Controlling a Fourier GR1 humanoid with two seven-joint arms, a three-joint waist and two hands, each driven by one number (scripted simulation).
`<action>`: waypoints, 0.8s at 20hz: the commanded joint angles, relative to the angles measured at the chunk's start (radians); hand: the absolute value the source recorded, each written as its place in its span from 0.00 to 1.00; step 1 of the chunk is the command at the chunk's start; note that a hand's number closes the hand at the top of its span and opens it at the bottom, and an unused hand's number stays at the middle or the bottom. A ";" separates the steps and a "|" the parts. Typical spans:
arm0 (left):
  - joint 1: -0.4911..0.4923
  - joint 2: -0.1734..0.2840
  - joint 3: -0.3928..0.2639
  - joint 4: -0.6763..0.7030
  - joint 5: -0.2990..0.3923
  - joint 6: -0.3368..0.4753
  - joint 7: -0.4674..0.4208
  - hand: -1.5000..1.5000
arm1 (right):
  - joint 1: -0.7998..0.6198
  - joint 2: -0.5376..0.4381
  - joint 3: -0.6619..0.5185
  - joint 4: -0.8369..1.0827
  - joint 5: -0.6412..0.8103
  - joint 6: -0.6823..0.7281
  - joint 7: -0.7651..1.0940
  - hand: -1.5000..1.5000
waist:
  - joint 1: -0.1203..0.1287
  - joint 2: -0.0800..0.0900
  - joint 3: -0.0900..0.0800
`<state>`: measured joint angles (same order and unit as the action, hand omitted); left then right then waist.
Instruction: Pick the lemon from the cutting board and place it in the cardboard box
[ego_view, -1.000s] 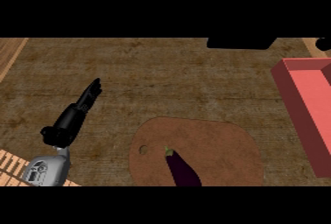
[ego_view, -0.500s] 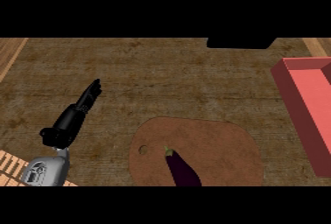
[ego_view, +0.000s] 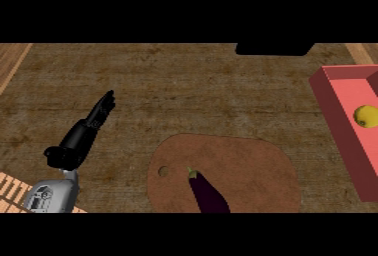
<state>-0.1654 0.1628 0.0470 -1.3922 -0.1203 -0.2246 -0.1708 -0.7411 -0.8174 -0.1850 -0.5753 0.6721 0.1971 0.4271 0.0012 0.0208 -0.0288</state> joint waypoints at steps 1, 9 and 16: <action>-0.048 0.051 -0.022 -0.094 -0.064 0.016 0.037 0.50 | 0.047 -0.008 -0.029 0.004 -0.054 0.042 -0.155 0.00 | -0.003 -0.024 0.032; -0.022 0.053 0.002 -0.043 -0.046 0.010 -0.010 0.50 | -0.069 0.022 -0.330 -0.098 -0.308 -0.220 -0.287 0.00 | -0.030 -0.040 0.036; -0.046 0.061 0.014 -0.046 -0.043 -0.007 0.005 0.50 | 0.001 0.056 -0.577 -0.056 -0.488 -0.393 -0.379 0.00 | -0.021 -0.019 0.034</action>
<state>-0.1449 0.1640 0.0713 -1.3941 -0.1293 -0.2135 -0.1877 -0.7667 -0.7748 -0.6461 -0.6440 0.2706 -0.1172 0.1068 -0.0262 0.0108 -0.0231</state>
